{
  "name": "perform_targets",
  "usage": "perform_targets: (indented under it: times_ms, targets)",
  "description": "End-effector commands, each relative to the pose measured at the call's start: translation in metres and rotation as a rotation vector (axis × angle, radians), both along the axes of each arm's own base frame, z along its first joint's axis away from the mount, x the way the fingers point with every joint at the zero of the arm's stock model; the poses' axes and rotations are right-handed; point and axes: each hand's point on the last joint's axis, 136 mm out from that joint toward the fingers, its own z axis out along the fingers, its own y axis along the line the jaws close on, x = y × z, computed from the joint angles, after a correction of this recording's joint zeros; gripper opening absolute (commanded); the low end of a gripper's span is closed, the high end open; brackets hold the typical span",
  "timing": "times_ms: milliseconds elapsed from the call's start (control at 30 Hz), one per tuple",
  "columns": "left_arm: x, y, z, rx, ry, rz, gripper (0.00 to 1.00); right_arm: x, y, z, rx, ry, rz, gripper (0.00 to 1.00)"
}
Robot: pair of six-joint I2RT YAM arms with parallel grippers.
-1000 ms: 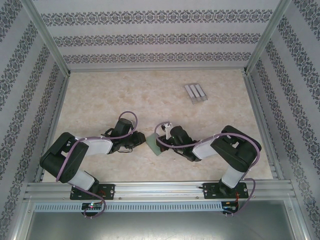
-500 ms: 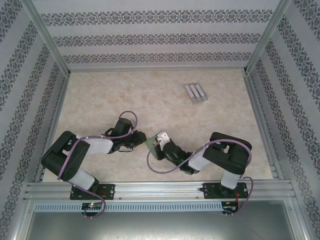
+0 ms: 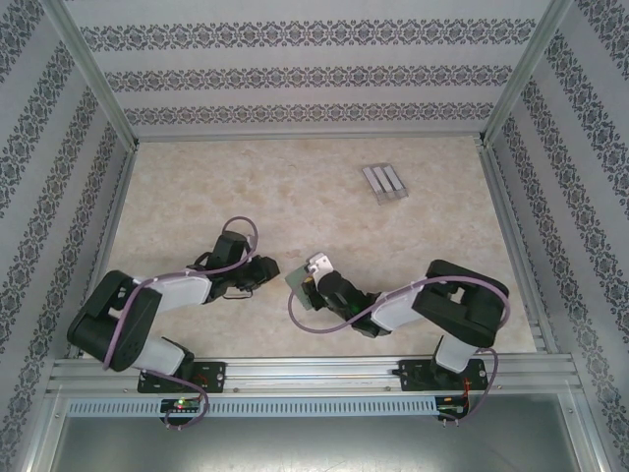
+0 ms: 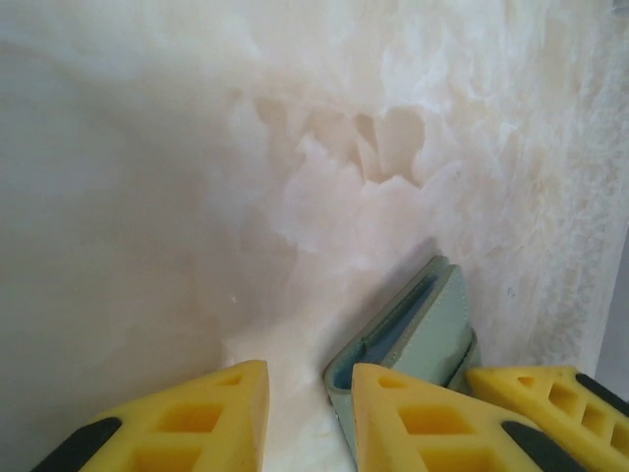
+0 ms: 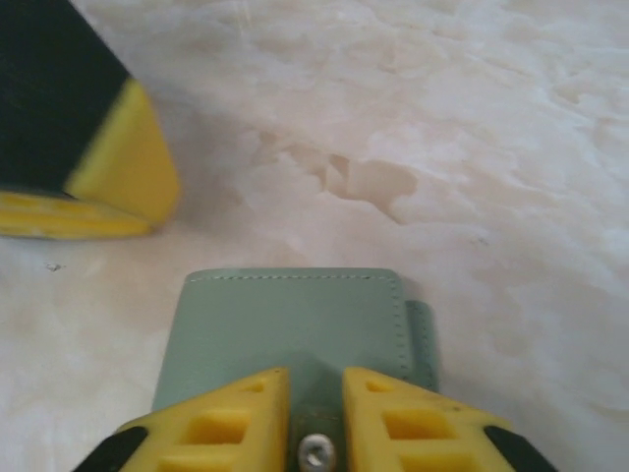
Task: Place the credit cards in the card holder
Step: Press the button on the card holder, then reset both arms
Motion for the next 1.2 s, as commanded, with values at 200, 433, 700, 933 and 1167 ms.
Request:
perform_targets:
  times_ms: [200,433,700,933,1167]
  targets:
    - [-0.005,0.041,0.034,0.147,-0.076,0.045,0.32,0.009,-0.012,0.088,0.187,-0.04,0.013,0.33]
    - [-0.006,0.084,0.088,0.363,-0.213,0.116,0.46,0.015,-0.071,0.149,0.242,-0.139,-0.068,0.6]
    - [0.004,0.143,0.152,0.605,-0.503,0.316,1.0,0.027,-0.187,0.189,0.178,-0.347,-0.449,0.98]
    - [0.034,0.123,0.151,0.869,-0.871,0.012,1.0,0.041,-0.249,0.157,0.043,-0.41,-0.617,0.98]
    - [0.081,0.141,0.108,0.955,-0.893,0.02,1.0,0.077,-0.286,0.118,-0.04,-0.333,-0.656,0.98]
